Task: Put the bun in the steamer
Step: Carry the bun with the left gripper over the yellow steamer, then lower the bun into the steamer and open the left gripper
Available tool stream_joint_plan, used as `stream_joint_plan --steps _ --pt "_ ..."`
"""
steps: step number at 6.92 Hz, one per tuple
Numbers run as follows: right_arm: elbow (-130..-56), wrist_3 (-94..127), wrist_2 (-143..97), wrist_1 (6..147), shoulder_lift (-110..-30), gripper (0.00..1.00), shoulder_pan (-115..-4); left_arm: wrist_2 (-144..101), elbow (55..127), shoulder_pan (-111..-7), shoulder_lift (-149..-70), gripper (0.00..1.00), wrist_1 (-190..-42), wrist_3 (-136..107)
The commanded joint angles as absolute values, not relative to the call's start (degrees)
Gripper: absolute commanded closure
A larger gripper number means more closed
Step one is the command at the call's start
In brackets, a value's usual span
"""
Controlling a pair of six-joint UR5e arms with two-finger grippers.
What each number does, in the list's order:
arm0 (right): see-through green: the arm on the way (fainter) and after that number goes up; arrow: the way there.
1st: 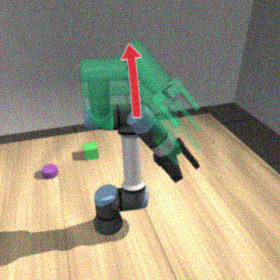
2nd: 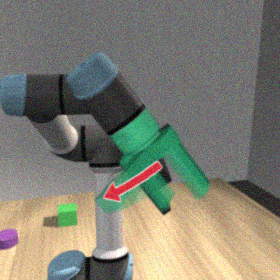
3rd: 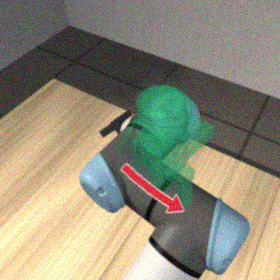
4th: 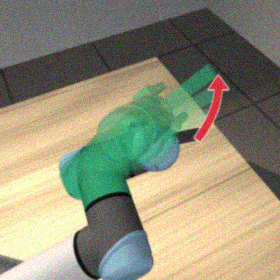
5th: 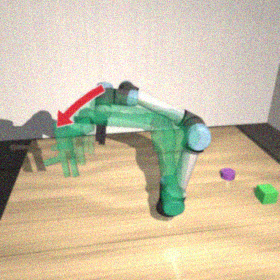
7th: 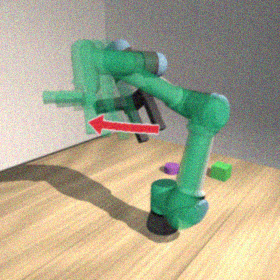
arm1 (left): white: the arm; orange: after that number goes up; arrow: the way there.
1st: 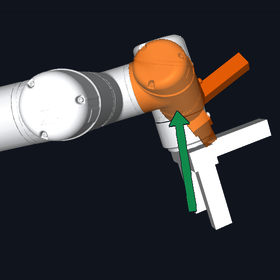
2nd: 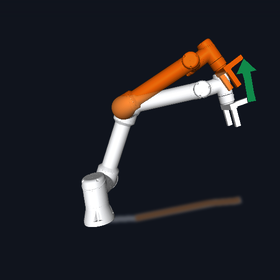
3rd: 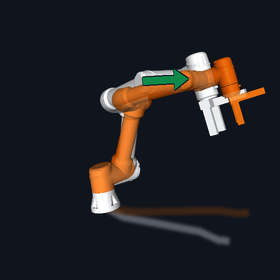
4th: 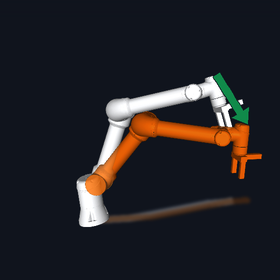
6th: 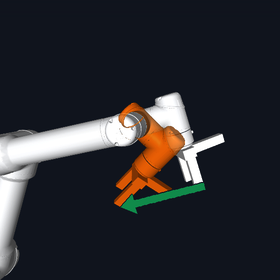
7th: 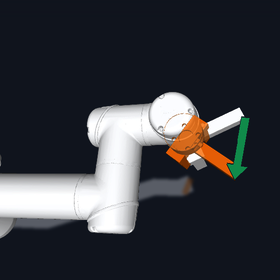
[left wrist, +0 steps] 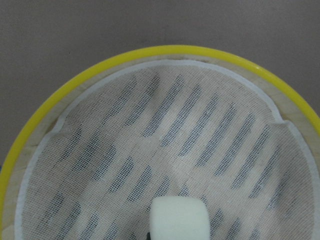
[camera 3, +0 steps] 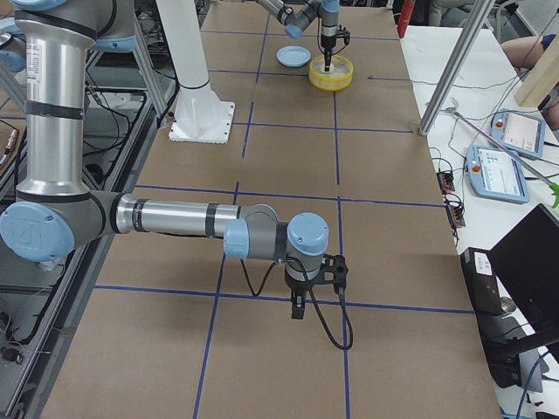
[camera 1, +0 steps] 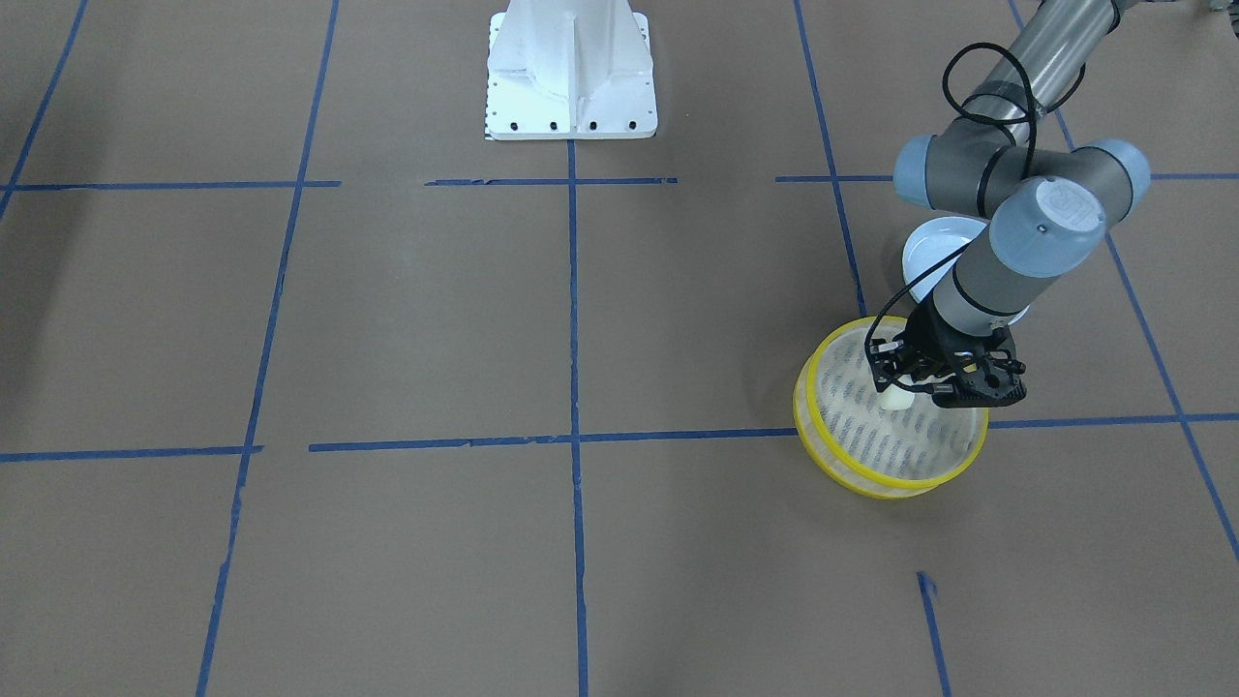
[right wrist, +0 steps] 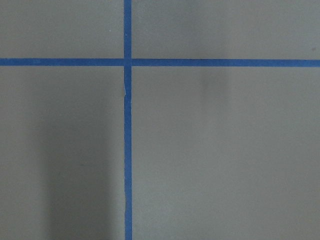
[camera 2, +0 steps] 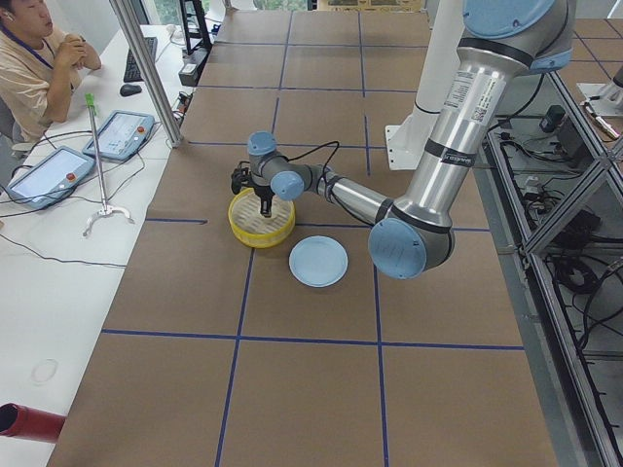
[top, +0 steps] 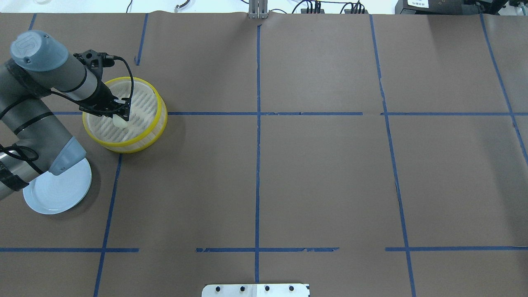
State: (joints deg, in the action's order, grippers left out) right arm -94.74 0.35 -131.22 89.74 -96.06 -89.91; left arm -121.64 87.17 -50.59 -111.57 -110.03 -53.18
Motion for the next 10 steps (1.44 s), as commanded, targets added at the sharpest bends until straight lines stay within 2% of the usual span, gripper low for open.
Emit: stream_joint_plan --steps 1,9,10 --pt "-94.75 0.35 -131.22 89.74 -96.06 0.00 -89.91 -121.55 86.05 -50.54 -112.49 0.65 -110.04 -53.09" --pt "-94.75 0.35 -131.22 89.74 -96.06 0.00 -89.91 -120.41 84.81 -50.01 -113.29 0.60 -110.04 -53.09" --pt "-94.75 0.35 -131.22 89.74 -96.06 0.00 -89.91 -120.50 84.90 -50.01 -113.20 0.45 -110.04 -53.00"
